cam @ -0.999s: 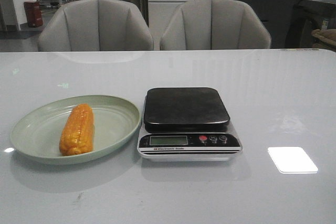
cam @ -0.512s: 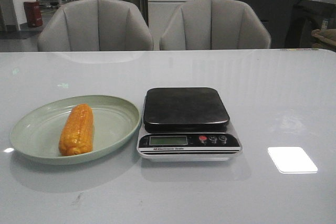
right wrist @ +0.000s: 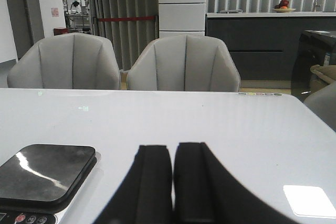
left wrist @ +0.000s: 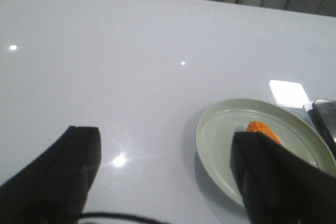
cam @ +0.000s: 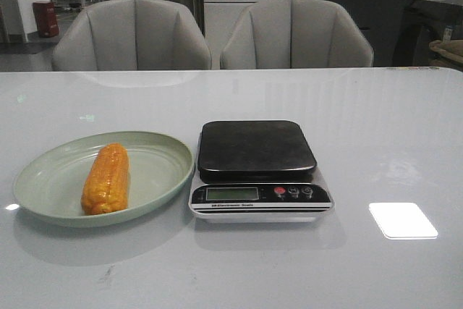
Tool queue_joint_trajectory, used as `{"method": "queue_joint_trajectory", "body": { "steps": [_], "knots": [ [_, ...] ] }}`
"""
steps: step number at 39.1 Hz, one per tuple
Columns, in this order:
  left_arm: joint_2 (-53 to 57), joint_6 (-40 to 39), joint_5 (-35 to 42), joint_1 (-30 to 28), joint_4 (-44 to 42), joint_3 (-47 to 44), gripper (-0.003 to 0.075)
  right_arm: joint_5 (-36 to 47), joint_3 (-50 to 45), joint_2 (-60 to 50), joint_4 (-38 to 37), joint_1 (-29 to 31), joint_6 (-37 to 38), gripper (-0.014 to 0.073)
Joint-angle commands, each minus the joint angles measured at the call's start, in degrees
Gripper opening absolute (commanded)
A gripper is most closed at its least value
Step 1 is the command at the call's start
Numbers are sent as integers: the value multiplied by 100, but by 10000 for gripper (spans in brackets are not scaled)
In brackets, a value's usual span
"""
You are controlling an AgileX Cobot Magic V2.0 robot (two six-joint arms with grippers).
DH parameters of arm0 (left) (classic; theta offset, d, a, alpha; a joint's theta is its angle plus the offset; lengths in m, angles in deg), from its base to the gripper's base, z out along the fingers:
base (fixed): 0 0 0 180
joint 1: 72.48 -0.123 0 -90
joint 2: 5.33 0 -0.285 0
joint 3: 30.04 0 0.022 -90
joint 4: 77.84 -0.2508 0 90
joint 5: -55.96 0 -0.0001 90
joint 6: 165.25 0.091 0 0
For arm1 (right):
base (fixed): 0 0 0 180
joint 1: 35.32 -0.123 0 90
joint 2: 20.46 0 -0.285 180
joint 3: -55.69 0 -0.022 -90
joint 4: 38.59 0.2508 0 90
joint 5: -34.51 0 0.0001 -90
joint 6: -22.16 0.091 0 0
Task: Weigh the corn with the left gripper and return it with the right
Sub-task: 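Lower the left gripper onto the corn cob on the green plate and grasp it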
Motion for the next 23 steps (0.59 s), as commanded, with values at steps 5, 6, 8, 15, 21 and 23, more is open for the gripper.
{"method": "queue_joint_trajectory", "body": {
  "steps": [5, 6, 8, 15, 21, 23],
  "knots": [
    [-721, 28, -101, 340, 87, 823, 594, 451, -61, -116, -56, 31, -17, 186],
    [-818, 50, -164, 443, 87, 906, 594, 451, -61, -116, -56, 31, -17, 186],
    [-1100, 62, -289, 641, 87, 1122, 594, 451, -61, -116, -56, 31, -17, 186],
    [-2105, 62, -369, 1423, 175, 1663, 573, 451, -61, -116, -56, 31, -17, 186],
    [-3094, -3, -340, 1935, 221, 2087, 492, 451, -61, -116, -56, 31, -17, 186],
    [-3471, -29, -340, 2053, 221, 2262, 473, 451, -61, -116, -56, 31, -17, 186]
  ]
}}
